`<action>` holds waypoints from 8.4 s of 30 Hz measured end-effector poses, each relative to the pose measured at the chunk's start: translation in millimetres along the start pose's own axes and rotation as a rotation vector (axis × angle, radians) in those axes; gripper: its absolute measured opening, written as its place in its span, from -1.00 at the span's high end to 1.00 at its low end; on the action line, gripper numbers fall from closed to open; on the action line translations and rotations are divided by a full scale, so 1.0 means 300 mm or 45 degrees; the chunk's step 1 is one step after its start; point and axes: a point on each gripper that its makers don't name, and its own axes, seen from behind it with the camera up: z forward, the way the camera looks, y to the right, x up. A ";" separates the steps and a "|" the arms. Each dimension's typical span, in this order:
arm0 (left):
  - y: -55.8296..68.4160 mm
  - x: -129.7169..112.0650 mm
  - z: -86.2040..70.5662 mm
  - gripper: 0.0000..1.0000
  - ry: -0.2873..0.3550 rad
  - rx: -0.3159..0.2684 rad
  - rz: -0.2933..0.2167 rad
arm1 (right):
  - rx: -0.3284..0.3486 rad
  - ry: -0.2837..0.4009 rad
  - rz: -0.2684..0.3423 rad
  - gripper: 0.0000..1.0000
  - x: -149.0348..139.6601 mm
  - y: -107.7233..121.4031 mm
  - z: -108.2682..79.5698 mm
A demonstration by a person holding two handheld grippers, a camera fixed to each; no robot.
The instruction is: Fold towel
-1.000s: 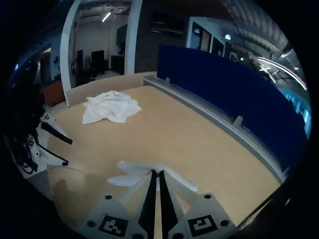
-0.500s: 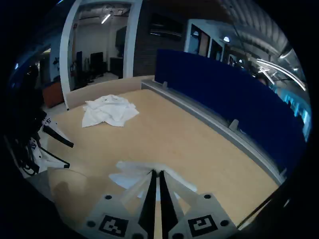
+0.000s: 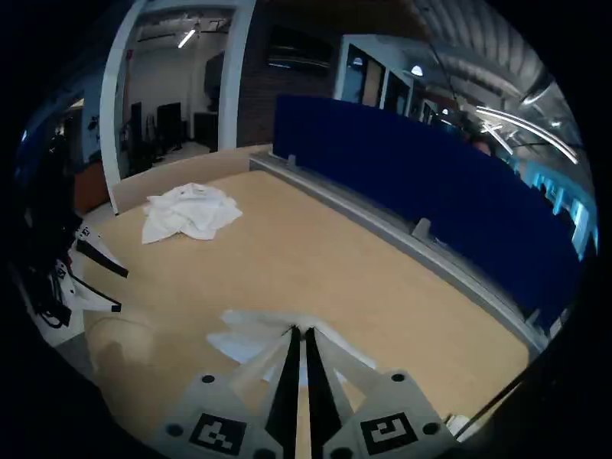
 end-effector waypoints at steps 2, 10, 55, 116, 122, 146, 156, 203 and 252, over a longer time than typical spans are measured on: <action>0.000 -0.002 0.003 -0.88 -0.003 -0.001 0.002 | -0.018 -0.005 0.007 0.90 -0.013 0.034 -0.016; 0.005 -0.014 0.010 -0.88 -0.019 -0.003 0.018 | -0.103 -0.039 0.025 0.90 -0.086 0.221 -0.094; 0.076 -0.020 0.060 -0.88 -0.073 0.061 -0.006 | -0.432 -0.259 0.122 0.90 -0.424 1.141 -0.337; 0.130 -0.004 0.086 -0.88 -0.094 0.035 0.073 | -0.571 -0.693 0.586 0.90 -1.277 0.916 -0.592; 0.132 -0.001 0.085 -0.88 -0.095 0.035 0.078 | -0.595 -0.731 0.617 0.85 -1.339 0.900 -0.577; 0.144 0.002 0.100 -0.88 -0.103 0.025 0.090 | -0.591 -0.680 0.618 0.12 -1.329 0.873 -0.603; 0.153 0.018 0.105 -0.88 -0.100 0.010 0.099 | -0.568 -0.643 0.598 -0.74 -1.305 0.831 -0.609; 0.118 -0.009 0.080 -0.88 -0.099 0.035 0.076 | -0.394 -0.449 0.558 0.41 -1.041 0.714 -0.264; 0.112 0.009 0.088 -0.89 -0.093 0.024 0.079 | -0.316 -0.412 0.507 -0.59 -1.024 0.645 -0.322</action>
